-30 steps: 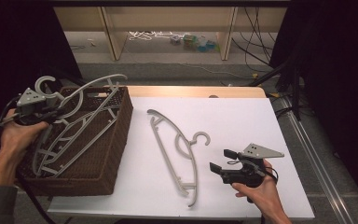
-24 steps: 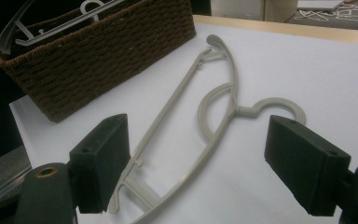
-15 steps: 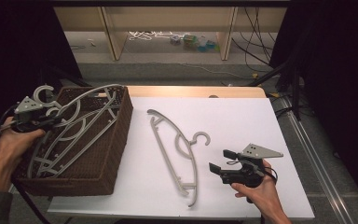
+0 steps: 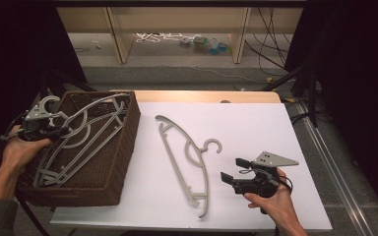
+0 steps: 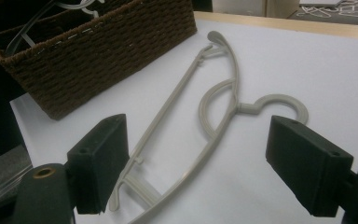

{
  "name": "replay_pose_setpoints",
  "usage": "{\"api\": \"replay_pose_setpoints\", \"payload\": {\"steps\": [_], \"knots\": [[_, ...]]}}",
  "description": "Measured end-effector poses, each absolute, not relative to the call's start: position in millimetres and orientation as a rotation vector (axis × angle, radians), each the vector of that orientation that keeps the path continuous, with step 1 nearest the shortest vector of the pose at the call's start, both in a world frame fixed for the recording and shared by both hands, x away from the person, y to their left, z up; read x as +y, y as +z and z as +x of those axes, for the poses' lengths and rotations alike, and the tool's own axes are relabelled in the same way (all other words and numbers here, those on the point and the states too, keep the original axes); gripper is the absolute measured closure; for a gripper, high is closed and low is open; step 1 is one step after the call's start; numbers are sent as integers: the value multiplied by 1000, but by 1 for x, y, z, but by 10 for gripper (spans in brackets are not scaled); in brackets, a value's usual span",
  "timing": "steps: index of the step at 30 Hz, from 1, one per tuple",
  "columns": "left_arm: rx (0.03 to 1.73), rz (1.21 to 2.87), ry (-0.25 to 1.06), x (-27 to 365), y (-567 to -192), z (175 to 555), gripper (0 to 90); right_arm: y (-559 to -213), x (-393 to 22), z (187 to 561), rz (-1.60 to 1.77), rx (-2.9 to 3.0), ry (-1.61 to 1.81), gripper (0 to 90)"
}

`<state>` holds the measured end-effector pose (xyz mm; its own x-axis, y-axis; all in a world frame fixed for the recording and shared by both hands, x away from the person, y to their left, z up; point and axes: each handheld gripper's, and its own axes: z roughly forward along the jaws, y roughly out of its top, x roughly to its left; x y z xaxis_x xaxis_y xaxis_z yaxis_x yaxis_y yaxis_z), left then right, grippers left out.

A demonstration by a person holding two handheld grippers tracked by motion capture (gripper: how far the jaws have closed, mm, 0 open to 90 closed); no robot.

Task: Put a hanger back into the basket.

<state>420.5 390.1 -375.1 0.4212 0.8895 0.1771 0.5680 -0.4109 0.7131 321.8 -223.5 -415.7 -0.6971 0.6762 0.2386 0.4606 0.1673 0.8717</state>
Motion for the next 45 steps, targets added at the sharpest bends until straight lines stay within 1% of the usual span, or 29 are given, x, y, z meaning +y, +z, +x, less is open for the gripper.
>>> {"api": "replay_pose_setpoints", "payload": {"steps": [6, 9, 12, 17, 22, 24, 26, 27, 29, 31, 34, 37, 38, 41, 42, 45], "knots": [[1268, 2176, 729, 388, -388, 423, 820, -416, -225, 322, 1099, 2242, 1525, 221], [1285, 2164, 726, 391, -394, 423, 818, -416, -224, 322, 1104, 2234, 1554, 221], [1268, 2205, 696, 388, -396, 425, 818, -416, -225, 322, 1112, 2243, 1524, 221], [1250, 2277, 681, 376, -405, 431, 816, -417, -224, 322, 1109, 2239, 1546, 221], [1342, 2239, 673, 378, -408, 433, 810, -417, -224, 323, 1089, 2230, 1546, 221], [1389, 2227, 690, 379, -410, 435, 797, -418, -224, 323, 1103, 2236, 1548, 221], [1428, 2211, 716, 380, -410, 435, 728, -418, -223, 323, 1101, 2239, 1548, 221], [1458, 2185, 723, 382, -409, 435, 663, -418, -223, 323, 1100, 2240, 1547, 221], [1477, 2140, 757, 384, -404, 431, 628, -418, -223, 323, 1098, 2239, 1549, 221], [1484, 2088, 791, 386, -399, 428, 548, -419, -224, 324, 1083, 2224, 1545, 220], [1467, 2030, 793, 386, -391, 422, 513, -418, -225, 323, 1096, 2239, 1522, 219], [1466, 1990, 806, 381, -382, 417, 420, -418, -223, 323, 1100, 2230, 1537, 218], [1458, 1988, 812, 380, -379, 415, 402, -419, -223, 323, 1090, 2229, 1545, 218], [1442, 1929, 814, 373, -371, 408, 353, -417, -224, 322, 1109, 2255, 1505, 218], [1430, 1912, 816, 371, -368, 405, 342, -418, -222, 322, 1112, 2240, 1552, 217], [1416, 1831, 795, 361, -361, 396, 300, -419, -222, 322, 1118, 2241, 1551, 216]]}}
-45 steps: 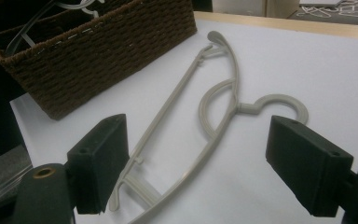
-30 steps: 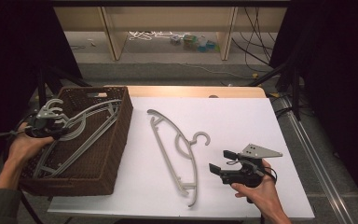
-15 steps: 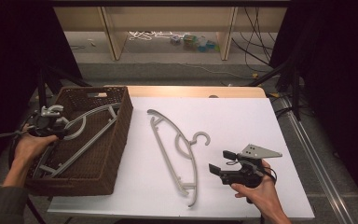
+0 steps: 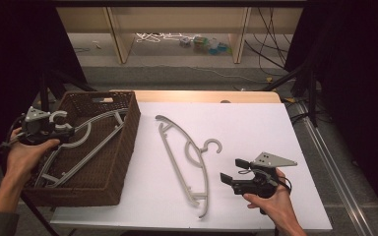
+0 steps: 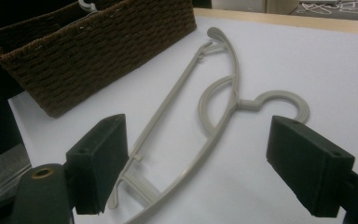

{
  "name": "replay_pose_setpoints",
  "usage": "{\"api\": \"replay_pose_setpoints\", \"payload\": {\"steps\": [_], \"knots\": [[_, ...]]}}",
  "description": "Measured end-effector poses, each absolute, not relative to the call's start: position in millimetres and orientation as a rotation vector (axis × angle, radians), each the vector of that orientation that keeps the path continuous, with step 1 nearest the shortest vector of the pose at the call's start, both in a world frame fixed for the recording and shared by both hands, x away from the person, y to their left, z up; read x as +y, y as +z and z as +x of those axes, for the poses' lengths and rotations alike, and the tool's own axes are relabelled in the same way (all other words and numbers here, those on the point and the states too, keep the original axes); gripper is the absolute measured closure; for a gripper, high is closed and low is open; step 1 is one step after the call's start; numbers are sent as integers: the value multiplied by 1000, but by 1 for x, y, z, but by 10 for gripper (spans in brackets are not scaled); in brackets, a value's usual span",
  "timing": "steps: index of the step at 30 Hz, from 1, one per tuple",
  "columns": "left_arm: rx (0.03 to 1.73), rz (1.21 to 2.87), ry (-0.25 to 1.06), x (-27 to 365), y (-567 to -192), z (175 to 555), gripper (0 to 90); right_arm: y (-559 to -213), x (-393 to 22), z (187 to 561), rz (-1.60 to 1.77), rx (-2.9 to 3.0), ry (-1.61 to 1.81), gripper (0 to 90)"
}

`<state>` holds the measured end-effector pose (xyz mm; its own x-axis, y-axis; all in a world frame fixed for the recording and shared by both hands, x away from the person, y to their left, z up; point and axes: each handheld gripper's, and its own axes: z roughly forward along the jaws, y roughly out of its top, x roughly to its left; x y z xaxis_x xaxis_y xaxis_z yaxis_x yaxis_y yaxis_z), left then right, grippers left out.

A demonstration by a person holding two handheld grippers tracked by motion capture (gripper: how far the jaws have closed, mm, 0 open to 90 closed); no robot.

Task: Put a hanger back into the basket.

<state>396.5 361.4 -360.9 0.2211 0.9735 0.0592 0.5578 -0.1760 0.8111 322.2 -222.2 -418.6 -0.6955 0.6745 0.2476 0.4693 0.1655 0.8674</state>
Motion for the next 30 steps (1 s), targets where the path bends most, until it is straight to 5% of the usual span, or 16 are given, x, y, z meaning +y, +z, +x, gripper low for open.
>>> {"api": "replay_pose_setpoints", "payload": {"steps": [13, 30], "knots": [[1190, 1667, 692, 292, -340, 356, 182, -418, -225, 322, 1163, 2195, 1527, 173], [984, 1590, 595, 232, -358, 326, 164, -418, -227, 322, 1144, 2130, 1565, 162]]}}
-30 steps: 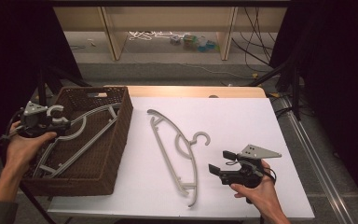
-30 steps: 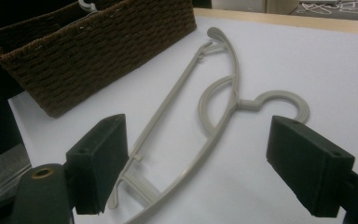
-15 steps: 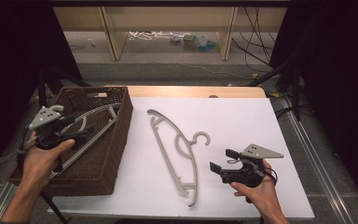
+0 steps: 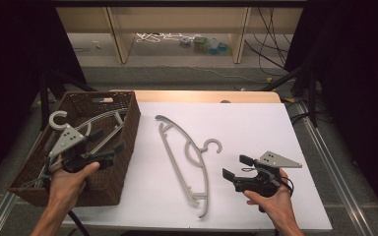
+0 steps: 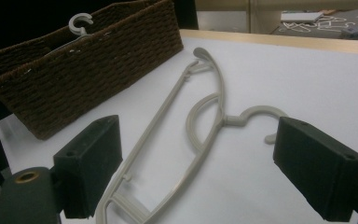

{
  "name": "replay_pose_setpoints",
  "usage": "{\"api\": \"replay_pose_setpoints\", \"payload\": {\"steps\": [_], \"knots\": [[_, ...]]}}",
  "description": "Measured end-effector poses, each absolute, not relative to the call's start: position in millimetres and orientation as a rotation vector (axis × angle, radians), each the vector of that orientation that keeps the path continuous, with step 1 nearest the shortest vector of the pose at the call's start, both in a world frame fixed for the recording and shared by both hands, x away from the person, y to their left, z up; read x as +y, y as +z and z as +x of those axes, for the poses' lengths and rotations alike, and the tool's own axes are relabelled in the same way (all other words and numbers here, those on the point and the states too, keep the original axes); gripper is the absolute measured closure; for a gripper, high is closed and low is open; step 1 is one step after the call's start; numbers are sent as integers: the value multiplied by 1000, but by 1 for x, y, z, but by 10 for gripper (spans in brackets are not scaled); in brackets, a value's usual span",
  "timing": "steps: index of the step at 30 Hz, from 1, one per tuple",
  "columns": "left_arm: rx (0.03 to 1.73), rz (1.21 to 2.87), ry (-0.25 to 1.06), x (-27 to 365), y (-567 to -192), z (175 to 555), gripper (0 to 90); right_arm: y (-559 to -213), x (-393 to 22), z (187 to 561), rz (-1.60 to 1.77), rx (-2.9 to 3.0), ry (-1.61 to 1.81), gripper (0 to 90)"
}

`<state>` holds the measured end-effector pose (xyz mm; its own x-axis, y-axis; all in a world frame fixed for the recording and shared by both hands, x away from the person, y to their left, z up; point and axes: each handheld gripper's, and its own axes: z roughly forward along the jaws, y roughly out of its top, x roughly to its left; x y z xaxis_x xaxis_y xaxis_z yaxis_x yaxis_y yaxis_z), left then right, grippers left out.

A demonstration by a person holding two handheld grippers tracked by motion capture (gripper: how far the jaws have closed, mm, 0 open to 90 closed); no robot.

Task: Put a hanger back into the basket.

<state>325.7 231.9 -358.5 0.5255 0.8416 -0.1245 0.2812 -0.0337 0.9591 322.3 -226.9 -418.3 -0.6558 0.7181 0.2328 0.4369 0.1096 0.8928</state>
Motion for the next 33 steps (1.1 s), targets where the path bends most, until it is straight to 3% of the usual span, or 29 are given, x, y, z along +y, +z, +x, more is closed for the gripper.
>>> {"api": "replay_pose_setpoints", "payload": {"steps": [14, 33], "knots": [[840, 1680, 499, 189, -387, 311, 167, -420, -225, 322, 1128, 2122, 1585, 162], [777, 1723, 573, 181, -421, 297, 164, -429, -210, 328, 1040, 2208, 1404, 164]]}}
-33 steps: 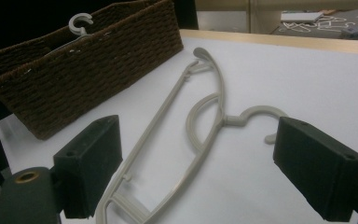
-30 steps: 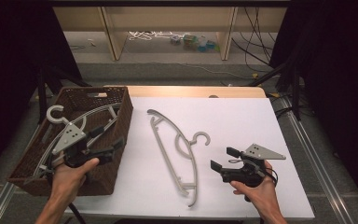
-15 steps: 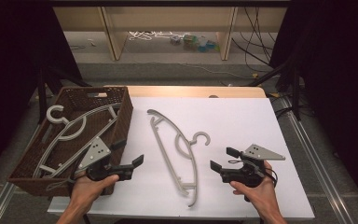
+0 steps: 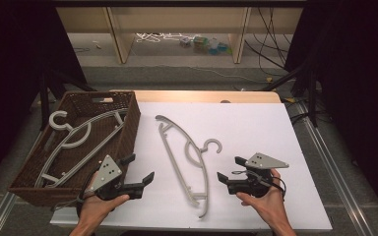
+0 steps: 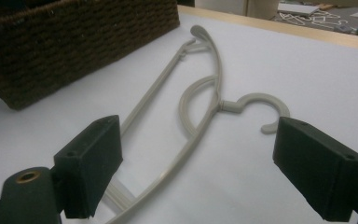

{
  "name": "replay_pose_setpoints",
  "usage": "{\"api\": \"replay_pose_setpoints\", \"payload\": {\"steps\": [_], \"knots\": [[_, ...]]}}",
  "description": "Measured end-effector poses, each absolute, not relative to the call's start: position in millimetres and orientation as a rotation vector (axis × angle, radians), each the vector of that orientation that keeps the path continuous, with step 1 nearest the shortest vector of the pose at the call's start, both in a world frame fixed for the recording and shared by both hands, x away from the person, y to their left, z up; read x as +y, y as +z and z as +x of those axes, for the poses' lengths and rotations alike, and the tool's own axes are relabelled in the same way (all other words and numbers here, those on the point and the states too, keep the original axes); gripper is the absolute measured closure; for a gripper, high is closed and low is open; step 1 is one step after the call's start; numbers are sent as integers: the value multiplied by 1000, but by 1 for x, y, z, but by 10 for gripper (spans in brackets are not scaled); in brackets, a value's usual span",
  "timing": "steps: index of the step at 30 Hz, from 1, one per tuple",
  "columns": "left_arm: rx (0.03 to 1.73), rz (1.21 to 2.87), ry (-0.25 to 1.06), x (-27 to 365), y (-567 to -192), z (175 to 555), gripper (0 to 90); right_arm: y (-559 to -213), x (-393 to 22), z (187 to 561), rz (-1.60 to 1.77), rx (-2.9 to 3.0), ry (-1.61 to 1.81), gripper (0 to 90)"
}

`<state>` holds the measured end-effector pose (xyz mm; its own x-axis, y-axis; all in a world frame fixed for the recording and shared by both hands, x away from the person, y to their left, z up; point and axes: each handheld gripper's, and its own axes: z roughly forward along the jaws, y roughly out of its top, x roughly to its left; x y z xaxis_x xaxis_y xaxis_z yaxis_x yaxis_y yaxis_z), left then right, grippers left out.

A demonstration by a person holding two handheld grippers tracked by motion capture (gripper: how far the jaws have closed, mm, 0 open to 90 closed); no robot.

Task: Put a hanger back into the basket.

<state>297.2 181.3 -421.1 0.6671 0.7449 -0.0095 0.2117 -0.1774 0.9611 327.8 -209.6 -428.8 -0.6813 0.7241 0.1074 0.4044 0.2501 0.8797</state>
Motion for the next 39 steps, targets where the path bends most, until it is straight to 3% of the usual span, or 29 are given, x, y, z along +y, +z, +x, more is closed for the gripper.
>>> {"api": "replay_pose_setpoints", "payload": {"steps": [18, 39], "knots": [[770, 1743, 557, 183, -428, 295, 164, -451, -162, 373, 1090, 2477, 1011, 207], [748, 1754, 543, 183, -429, 295, 166, -470, -123, 404, 990, 2733, 646, 419]]}}
